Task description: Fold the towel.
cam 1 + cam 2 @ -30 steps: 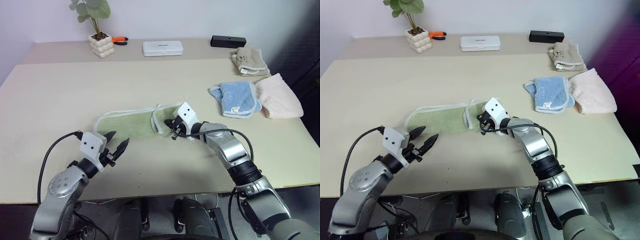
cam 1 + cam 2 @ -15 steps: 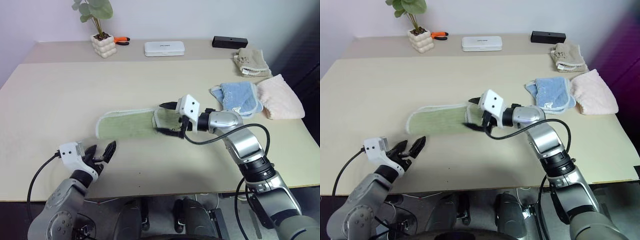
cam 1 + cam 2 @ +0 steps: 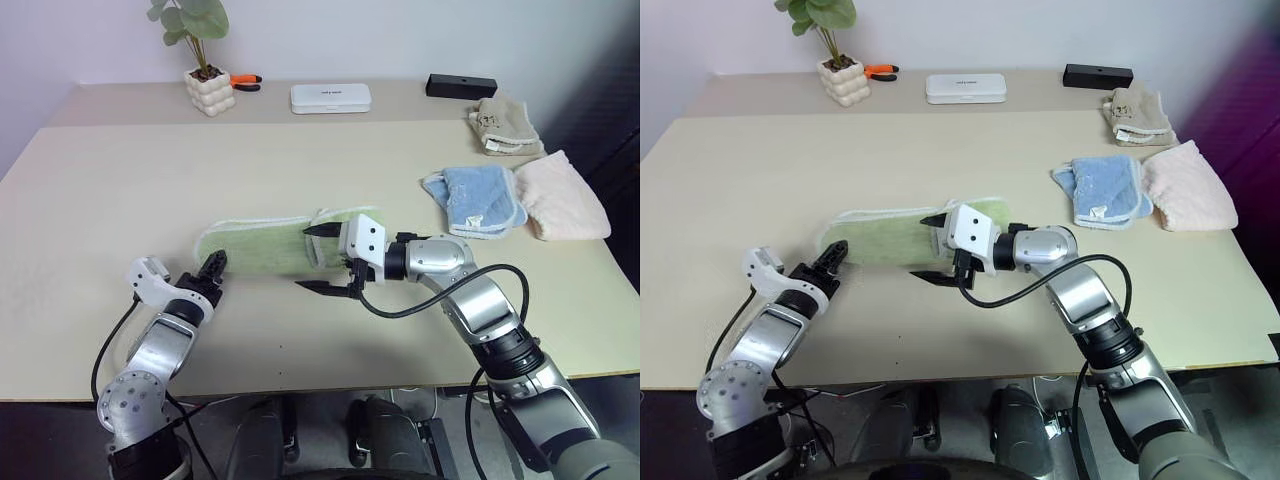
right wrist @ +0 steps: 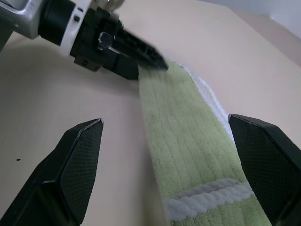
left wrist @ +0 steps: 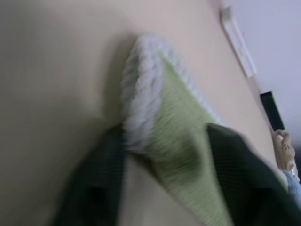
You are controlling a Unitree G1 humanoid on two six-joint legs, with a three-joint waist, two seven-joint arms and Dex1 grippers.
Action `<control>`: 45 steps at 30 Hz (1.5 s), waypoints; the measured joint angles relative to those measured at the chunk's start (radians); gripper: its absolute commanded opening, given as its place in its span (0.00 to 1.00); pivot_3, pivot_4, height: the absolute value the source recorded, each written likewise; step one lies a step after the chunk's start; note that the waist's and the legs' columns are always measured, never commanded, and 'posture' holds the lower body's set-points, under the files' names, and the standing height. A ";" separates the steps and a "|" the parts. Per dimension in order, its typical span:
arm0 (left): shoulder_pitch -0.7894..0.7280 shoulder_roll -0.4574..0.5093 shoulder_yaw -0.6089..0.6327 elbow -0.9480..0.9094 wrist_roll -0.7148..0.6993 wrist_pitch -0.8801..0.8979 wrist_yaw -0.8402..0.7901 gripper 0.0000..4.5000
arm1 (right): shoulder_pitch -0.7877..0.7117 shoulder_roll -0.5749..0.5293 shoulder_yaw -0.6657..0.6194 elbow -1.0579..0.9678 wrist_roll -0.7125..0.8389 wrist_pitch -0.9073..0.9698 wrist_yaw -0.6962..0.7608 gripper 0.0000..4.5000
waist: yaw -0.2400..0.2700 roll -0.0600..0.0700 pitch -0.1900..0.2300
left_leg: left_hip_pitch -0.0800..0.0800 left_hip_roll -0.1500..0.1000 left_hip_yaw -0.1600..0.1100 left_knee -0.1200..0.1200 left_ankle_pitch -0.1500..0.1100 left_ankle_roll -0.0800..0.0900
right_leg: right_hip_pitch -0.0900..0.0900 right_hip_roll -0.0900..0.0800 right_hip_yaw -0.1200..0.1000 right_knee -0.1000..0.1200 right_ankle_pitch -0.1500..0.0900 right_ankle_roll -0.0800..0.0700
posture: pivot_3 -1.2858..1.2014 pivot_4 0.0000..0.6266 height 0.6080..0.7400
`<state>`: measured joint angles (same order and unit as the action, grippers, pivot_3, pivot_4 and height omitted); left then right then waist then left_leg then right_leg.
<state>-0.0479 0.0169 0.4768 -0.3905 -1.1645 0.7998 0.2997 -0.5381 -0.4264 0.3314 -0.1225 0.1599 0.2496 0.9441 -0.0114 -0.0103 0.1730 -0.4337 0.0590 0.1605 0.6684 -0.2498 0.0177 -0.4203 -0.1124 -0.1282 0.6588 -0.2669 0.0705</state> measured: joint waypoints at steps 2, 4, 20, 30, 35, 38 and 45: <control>0.000 0.000 -0.009 0.009 -0.012 -0.003 0.012 0.02 | 0.011 0.000 0.001 -0.004 -0.005 -0.002 -0.006 0.97 | 0.000 -0.001 0.000 | 0.000 0.000 0.000 0.000 0.000 0.000 | 0.000 0.000 0.000 0.000 0.000 0.000 | 0.52 0.24 1.00; -0.005 0.002 -0.010 0.008 -0.028 -0.026 0.014 0.01 | 0.022 0.000 0.006 -0.011 -0.013 -0.003 -0.008 0.97 | -0.001 -0.001 0.000 | 0.000 0.000 0.000 0.000 0.000 0.000 | 0.000 0.000 0.000 0.000 0.000 0.000 | 0.52 0.24 1.00; 0.048 0.558 0.042 -0.107 0.118 -0.150 -0.362 0.01 | 0.028 -0.016 0.005 0.011 -0.041 -0.022 -0.025 0.97 | 0.002 -0.004 0.000 | -0.001 0.000 0.001 -0.002 0.000 -0.002 | 0.000 0.000 0.000 -0.003 0.000 -0.001 | 0.52 0.24 1.00; -0.087 0.730 -0.468 -0.144 0.414 -0.133 -0.708 0.01 | 0.034 -0.011 0.005 0.030 -0.064 -0.040 -0.056 0.97 | -0.006 -0.003 0.001 | -0.001 0.001 0.002 -0.005 0.001 -0.004 | -0.004 0.002 0.001 -0.004 0.000 -0.001 | 0.52 0.24 1.00; -0.104 0.677 -0.506 -0.077 0.480 -0.138 -0.777 0.01 | 0.060 -0.018 0.002 0.028 -0.069 -0.037 -0.071 0.97 | -0.002 -0.003 0.001 | -0.002 0.002 0.002 -0.004 0.001 -0.004 | -0.004 0.003 0.001 -0.004 0.000 -0.001 | 0.52 0.24 1.00; -0.117 0.664 -0.508 -0.076 0.490 -0.135 -0.801 0.15 | 0.061 -0.018 0.001 0.026 -0.070 -0.037 -0.076 0.97 | -0.003 -0.003 0.001 | -0.002 0.002 0.002 -0.004 0.001 -0.003 | -0.004 0.003 0.001 -0.004 0.000 0.000 | 0.52 0.24 1.00; -0.078 0.629 -0.360 -0.083 0.408 -0.095 -0.809 0.67 | 0.057 -0.033 -0.008 0.029 -0.079 -0.037 -0.082 0.97 | -0.009 -0.003 0.001 | -0.002 0.003 0.002 -0.004 0.002 -0.003 | -0.004 0.003 0.001 -0.004 0.000 0.000 | 0.52 0.24 1.00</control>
<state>-0.1264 0.6463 0.1172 -0.4734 -0.7568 0.7050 -0.5095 -0.4807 -0.4596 0.3237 -0.0937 0.0814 0.2124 0.8619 -0.0200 -0.0130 0.1739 -0.4353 0.0621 0.1627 0.6643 -0.2482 0.0143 -0.4244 -0.1091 -0.1269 0.6552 -0.2669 0.0700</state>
